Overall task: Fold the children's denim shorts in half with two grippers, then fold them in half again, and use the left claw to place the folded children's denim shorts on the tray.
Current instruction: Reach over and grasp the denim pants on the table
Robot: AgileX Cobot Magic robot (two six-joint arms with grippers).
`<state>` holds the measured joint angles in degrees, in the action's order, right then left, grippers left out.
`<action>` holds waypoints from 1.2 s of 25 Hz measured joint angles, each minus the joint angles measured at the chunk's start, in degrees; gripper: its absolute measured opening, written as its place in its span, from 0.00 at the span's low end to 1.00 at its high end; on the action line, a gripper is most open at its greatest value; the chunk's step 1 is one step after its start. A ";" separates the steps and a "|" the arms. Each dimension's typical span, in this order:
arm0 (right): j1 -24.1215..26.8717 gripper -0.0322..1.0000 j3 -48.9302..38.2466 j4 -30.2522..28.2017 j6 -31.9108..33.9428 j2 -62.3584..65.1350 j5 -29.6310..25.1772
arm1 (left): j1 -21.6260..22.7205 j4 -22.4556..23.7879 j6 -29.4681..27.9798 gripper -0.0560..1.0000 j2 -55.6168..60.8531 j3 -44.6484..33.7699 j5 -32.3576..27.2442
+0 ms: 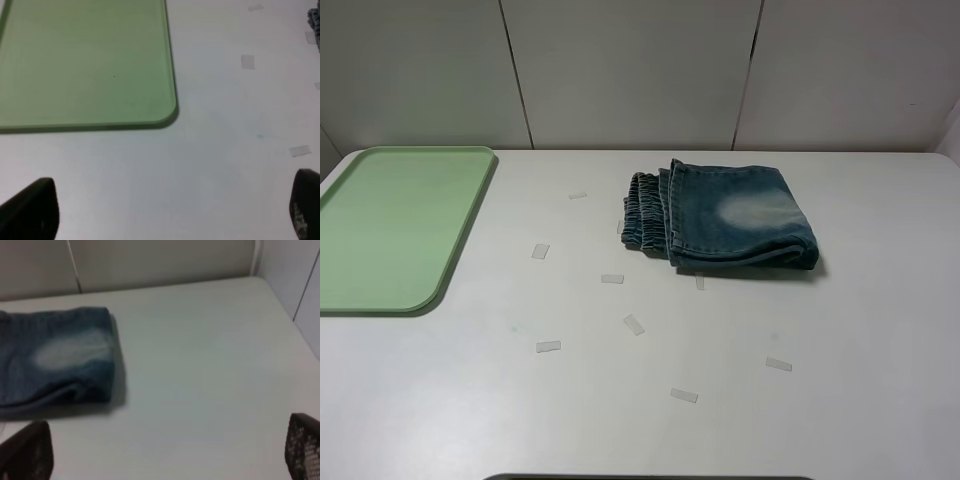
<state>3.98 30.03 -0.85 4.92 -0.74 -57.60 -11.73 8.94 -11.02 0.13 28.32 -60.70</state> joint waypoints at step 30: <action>0.00 0.71 -1.54 -0.23 -4.92 1.14 -0.45 | 0.00 0.00 0.10 0.91 0.00 0.00 0.00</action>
<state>3.98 28.49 -1.08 0.00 0.40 -58.05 -11.73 8.94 -10.92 0.13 28.32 -60.70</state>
